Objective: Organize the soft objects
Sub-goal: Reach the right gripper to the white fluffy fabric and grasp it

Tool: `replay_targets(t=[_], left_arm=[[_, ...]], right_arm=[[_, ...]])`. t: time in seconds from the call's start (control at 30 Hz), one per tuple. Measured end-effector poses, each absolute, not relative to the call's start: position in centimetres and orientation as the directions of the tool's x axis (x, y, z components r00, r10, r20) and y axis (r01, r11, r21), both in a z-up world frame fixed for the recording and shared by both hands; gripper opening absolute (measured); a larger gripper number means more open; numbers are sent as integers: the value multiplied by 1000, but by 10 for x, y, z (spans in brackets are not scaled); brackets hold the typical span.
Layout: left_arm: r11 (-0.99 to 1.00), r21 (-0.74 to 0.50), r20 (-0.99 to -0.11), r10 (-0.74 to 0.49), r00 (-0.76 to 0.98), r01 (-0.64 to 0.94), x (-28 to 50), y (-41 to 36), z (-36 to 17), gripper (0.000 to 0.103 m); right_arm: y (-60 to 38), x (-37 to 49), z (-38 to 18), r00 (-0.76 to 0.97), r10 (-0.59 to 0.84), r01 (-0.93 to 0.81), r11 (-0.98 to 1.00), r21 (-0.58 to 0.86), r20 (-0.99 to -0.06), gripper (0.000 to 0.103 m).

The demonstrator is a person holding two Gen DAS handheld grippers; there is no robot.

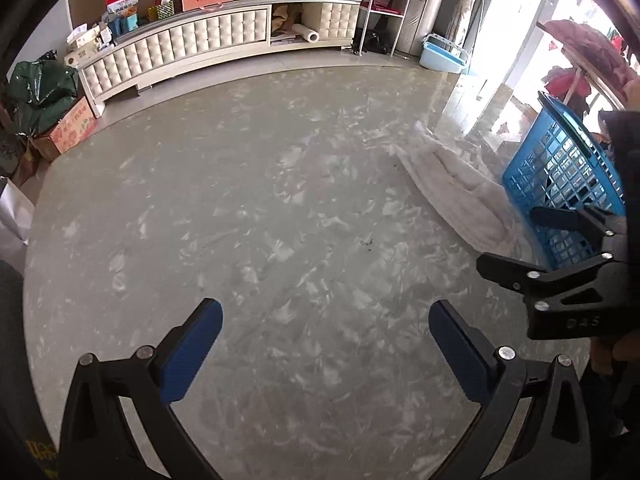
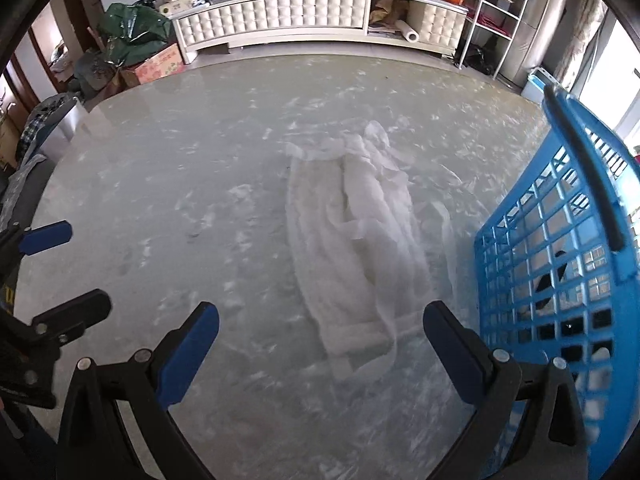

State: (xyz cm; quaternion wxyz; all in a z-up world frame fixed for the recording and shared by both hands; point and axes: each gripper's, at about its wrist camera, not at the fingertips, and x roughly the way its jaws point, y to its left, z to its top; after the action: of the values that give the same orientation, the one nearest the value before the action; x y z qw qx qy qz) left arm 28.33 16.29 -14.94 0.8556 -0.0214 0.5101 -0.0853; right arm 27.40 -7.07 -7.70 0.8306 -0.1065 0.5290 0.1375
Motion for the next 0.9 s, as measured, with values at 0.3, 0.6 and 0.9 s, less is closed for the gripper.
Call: replay_targets(t=[0.3,0.6,0.9], left_arm=[[980,-172,-867,-200,456,103,287,170,-155,103],[981,-179,-866,-195,461,79,285,175,-154,103],[981,-172,-857,-194,478,90,280,167,-142,103]], right_arm=[[-72,290,-101,371,91,-325,945,-38,-924,90],[-79,293,-103,400,74,-325,943,-66,-913,58],[-86,287,-95,394,83,-338,939,-60,-915,26]])
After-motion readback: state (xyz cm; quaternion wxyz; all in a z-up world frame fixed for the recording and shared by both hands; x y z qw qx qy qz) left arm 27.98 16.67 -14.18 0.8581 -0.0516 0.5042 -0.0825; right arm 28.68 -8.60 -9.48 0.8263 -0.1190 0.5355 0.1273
